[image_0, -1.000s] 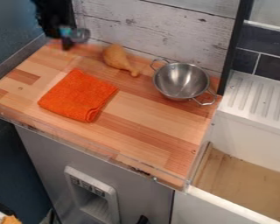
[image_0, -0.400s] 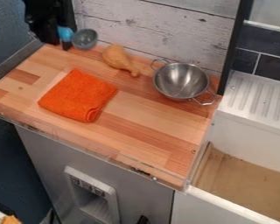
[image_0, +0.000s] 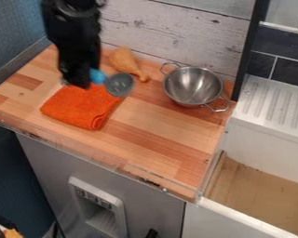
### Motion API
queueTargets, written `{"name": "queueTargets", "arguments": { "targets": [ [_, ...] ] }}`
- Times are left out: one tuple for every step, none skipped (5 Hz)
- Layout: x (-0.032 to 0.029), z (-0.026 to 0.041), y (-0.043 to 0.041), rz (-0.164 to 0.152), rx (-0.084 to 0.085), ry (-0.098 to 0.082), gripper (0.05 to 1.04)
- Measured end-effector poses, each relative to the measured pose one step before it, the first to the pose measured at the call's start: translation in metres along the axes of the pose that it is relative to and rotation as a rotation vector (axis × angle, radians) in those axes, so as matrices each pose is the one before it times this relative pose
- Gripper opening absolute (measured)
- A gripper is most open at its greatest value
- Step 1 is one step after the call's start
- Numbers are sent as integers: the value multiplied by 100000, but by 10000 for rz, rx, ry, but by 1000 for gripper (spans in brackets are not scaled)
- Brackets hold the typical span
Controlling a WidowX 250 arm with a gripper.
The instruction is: Moved blue spoon from left upper side to the right lower side
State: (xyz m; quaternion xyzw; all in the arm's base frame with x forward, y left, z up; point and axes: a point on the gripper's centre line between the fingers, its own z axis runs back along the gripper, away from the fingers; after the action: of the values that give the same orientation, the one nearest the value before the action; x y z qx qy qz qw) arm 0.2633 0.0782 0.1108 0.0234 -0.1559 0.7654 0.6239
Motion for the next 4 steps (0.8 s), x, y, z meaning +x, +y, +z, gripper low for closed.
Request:
{"name": "queueTargets", "arguments": {
  "targets": [
    [-2022, -1716, 1349, 117, 114, -217, 421],
    [-2079, -1822, 859, -373, 269, -443, 420],
    [-1521, -1525, 522, -437, 211, -165, 421],
    [-1320, -1565, 475, -362, 430, -164, 421]
  ]
}}
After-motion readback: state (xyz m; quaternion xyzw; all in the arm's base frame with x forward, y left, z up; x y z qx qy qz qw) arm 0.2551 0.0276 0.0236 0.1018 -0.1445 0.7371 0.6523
